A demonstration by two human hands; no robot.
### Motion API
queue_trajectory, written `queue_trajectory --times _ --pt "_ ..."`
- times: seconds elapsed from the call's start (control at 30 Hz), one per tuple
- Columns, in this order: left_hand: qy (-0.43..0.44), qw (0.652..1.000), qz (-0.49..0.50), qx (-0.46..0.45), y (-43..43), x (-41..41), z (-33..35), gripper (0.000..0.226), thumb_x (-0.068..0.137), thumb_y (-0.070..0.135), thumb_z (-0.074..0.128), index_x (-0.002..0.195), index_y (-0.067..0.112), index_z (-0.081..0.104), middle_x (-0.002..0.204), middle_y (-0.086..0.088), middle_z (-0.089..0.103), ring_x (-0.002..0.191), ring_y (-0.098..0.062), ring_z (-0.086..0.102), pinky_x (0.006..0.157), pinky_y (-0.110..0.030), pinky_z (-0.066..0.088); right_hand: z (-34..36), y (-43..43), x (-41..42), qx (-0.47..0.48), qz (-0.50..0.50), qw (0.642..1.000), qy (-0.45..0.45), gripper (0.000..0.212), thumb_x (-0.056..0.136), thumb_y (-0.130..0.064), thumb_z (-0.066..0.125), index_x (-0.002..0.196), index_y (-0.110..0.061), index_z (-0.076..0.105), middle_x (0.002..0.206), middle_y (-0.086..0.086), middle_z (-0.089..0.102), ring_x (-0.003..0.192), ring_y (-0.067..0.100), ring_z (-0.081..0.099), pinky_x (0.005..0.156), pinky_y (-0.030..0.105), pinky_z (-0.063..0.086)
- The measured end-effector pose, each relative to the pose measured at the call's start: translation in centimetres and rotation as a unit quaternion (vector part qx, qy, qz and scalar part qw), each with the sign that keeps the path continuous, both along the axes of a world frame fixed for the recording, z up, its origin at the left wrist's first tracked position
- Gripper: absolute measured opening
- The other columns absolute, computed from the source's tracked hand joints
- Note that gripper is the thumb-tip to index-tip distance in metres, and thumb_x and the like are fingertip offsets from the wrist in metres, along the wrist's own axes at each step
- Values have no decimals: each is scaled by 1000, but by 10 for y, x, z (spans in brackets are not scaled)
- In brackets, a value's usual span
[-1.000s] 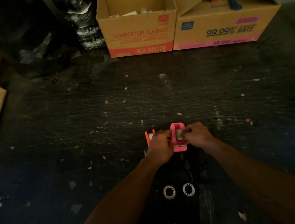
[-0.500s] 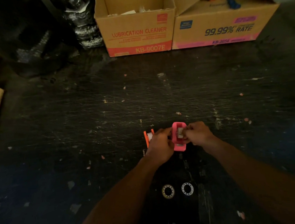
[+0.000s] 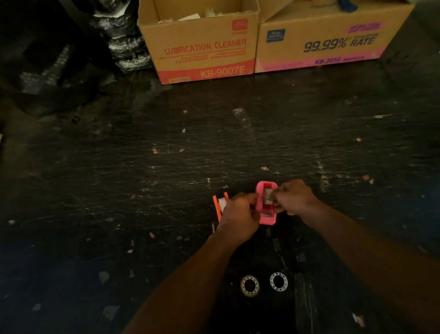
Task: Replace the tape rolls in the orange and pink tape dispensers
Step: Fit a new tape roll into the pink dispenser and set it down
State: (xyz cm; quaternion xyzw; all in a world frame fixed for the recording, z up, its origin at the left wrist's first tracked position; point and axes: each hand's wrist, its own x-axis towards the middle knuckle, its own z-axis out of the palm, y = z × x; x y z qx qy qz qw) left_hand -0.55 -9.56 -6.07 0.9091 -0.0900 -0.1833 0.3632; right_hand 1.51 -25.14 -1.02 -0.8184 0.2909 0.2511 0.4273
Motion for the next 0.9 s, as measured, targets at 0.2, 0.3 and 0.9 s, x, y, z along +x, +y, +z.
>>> queue_trajectory --times 0.2,0.3,0.9 --pt "3 1000 3 -2 -1 -1 -2 34 88 11 58 118 20 69 118 -6 67 104 -21 67 91 -45 58 -4 0 1 0 -2 1000 2 16 86 -25 65 77 -14 71 86 9 78 81 24 76 56 27 50" --pt "1 1000 6 -1 -1 0 -1 34 86 10 58 116 19 70 116 -7 68 104 -22 67 92 -44 57 -6 -1 1 9 3 1000 3 15 87 -26 65 81 -14 72 89 9 78 84 25 75 58 29 52" --pt "9 999 22 -30 -3 -4 4 42 82 4 57 116 22 73 115 -5 75 106 -23 70 92 -43 58 3 -7 -1 80 -8 997 -18 15 86 -31 67 79 -19 71 79 2 75 70 15 70 69 32 46"
